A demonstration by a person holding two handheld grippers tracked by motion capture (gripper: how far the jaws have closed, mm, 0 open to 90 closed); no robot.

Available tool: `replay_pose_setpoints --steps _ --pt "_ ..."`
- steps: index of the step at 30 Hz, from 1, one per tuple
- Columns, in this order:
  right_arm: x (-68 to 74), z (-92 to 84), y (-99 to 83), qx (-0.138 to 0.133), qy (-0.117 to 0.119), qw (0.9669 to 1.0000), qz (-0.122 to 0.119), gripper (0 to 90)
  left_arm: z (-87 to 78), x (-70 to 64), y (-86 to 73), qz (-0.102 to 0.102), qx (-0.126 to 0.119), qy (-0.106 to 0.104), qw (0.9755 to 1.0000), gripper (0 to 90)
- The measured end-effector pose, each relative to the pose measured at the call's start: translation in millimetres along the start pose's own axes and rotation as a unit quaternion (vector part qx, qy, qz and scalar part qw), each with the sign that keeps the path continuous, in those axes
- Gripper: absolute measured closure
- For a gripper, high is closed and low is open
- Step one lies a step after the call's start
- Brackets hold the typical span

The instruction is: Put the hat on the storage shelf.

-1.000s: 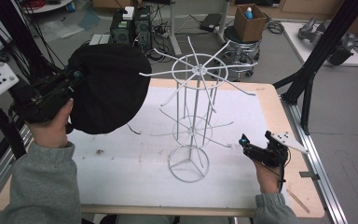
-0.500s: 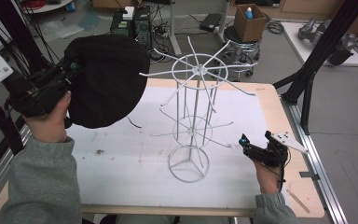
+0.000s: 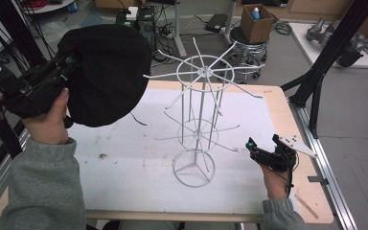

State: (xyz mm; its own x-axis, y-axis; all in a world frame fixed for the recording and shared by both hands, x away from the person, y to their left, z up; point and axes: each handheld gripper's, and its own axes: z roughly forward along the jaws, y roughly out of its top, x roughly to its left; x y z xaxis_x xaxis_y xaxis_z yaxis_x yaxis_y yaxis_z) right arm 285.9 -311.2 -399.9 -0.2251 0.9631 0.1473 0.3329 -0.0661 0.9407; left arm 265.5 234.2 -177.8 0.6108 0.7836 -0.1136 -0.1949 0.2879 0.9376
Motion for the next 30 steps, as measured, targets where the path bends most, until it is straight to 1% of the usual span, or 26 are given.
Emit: replay_pose_setpoints --steps 8,13,15,21,26,30 --pt "-0.1 0.4 -0.2 0.001 0.0 1.0 -0.004 2.9 1.8 0.6 4.1 -0.007 -0.007 0.001 1.0 82.3" --pt "0.2 0.5 -0.3 0.002 0.0 1.0 -0.001 2.9 3.8 -0.7 7.1 -0.012 -0.011 -0.003 0.9999 82.2" --pt "0.6 0.8 -0.4 0.002 0.0 1.0 0.0 2.9 5.6 -1.3 9.0 -0.009 -0.008 -0.005 0.9999 82.3" --pt "2.0 1.7 -0.8 0.004 -0.001 1.0 -0.008 2.9 11.7 -1.9 12.8 -0.015 -0.011 -0.007 0.9998 82.2" --pt "1.9 1.5 -0.7 0.004 -0.001 1.0 -0.007 2.9 19.0 -4.2 10.7 -0.015 -0.006 -0.007 0.9998 82.2" --pt "2.0 1.7 -0.9 0.006 -0.001 1.0 -0.006 2.9 25.6 -6.3 9.2 -0.019 -0.004 -0.012 0.9997 82.1"
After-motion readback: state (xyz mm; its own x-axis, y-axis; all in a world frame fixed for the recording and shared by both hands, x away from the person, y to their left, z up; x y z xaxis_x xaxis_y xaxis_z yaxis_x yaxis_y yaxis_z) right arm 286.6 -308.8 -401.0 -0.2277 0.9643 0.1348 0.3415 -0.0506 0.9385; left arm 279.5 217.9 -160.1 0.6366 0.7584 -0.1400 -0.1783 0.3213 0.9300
